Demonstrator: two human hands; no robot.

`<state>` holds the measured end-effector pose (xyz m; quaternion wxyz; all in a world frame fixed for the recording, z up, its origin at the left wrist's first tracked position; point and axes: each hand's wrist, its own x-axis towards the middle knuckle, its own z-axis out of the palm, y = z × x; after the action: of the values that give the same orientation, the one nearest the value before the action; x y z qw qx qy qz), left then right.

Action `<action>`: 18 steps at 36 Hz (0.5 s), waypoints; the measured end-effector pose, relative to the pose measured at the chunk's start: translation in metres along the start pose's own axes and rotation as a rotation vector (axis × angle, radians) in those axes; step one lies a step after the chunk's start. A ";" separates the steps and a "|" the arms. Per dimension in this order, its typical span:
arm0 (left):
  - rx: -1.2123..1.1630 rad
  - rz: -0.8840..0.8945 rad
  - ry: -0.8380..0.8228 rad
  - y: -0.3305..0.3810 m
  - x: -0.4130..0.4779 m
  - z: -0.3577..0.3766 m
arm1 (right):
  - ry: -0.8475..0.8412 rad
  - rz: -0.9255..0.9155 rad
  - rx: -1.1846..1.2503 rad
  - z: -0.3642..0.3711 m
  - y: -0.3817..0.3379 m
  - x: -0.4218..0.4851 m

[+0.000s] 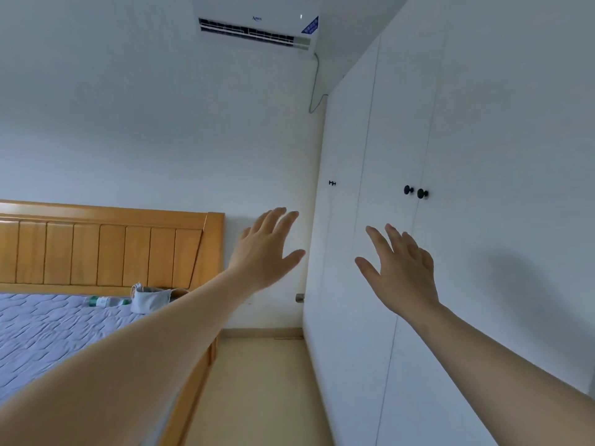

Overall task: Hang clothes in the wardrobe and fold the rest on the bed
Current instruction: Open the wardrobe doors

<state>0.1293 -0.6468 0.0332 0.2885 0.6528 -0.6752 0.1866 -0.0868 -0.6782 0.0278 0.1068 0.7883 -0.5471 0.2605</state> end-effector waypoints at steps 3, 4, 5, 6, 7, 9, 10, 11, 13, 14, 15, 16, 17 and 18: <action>-0.037 0.036 0.021 -0.022 0.042 0.023 | 0.029 0.021 -0.022 0.021 -0.002 0.043; -0.045 0.052 0.015 -0.030 0.057 0.031 | 0.030 0.032 -0.027 0.028 -0.003 0.058; -0.053 0.068 0.009 -0.037 0.071 0.038 | 0.033 0.045 -0.033 0.034 -0.004 0.073; -0.060 0.084 0.007 -0.044 0.085 0.046 | 0.039 0.058 -0.043 0.040 -0.004 0.087; -0.068 0.101 0.009 -0.050 0.100 0.054 | 0.050 0.072 -0.054 0.046 -0.004 0.103; -0.093 0.141 0.006 -0.058 0.127 0.068 | 0.075 0.107 -0.072 0.056 0.000 0.128; -0.113 0.162 0.005 -0.060 0.141 0.076 | 0.087 0.126 -0.084 0.062 0.002 0.141; -0.130 0.184 0.007 -0.062 0.154 0.084 | 0.097 0.148 -0.098 0.068 0.006 0.151; -0.166 0.234 0.015 -0.061 0.180 0.103 | 0.114 0.196 -0.133 0.078 0.015 0.169; -0.192 0.258 0.016 -0.059 0.192 0.113 | 0.121 0.219 -0.157 0.082 0.021 0.178; -0.223 0.282 0.012 -0.056 0.203 0.123 | 0.126 0.241 -0.185 0.085 0.029 0.185; -0.256 0.305 0.006 -0.051 0.214 0.133 | 0.130 0.261 -0.212 0.087 0.036 0.192; -0.287 0.328 0.003 -0.047 0.224 0.143 | 0.136 0.278 -0.240 0.088 0.044 0.198; -0.315 0.351 0.002 -0.041 0.235 0.153 | 0.147 0.297 -0.270 0.089 0.053 0.205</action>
<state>0.1519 -0.9280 0.0597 0.3505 0.4722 -0.7988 0.1267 -0.0549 -0.9038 0.0548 0.2116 0.6565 -0.6777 0.2548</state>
